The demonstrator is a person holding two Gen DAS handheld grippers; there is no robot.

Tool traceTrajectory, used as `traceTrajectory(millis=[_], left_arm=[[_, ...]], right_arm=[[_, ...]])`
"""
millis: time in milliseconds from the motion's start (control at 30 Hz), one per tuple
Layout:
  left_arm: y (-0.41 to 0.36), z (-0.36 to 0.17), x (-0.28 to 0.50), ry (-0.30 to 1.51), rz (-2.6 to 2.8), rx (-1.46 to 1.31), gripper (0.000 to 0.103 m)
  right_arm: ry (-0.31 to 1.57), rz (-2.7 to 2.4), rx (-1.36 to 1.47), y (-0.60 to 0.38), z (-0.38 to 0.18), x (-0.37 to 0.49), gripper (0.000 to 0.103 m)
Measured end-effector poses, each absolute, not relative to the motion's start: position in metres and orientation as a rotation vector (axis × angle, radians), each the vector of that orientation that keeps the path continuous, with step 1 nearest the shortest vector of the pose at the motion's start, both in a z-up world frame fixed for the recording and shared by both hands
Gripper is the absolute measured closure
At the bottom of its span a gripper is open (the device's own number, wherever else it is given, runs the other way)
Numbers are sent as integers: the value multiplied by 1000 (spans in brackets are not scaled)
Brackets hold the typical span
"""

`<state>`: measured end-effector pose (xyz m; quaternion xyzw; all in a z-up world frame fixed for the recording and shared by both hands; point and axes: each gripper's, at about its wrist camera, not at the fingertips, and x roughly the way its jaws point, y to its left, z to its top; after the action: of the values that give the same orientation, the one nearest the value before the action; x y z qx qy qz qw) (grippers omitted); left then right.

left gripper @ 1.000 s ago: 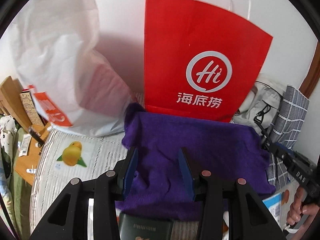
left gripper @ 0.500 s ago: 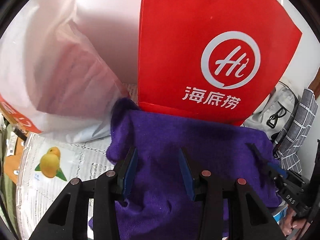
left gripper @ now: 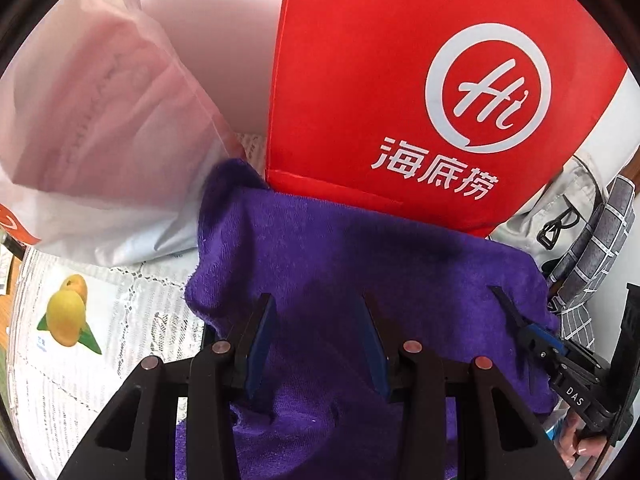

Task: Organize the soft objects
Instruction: 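Lower the strap onto the purple towel and open the right tool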

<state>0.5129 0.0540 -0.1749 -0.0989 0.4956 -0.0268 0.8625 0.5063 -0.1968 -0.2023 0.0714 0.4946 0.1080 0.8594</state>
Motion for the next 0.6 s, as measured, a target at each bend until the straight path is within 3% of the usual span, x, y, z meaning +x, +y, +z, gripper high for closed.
traceTrajectory(millis=[200, 333, 600], left_arm=[[52, -157, 503, 975, -123, -169, 63], [33, -125, 481, 794, -193, -26, 59], [5, -106, 463, 771, -176, 114, 58]], right_arm=[[1035, 230, 145, -196, -202, 506, 82], [1027, 236, 140, -192, -201, 507, 82], [1005, 247, 111, -186, -197, 503, 82]])
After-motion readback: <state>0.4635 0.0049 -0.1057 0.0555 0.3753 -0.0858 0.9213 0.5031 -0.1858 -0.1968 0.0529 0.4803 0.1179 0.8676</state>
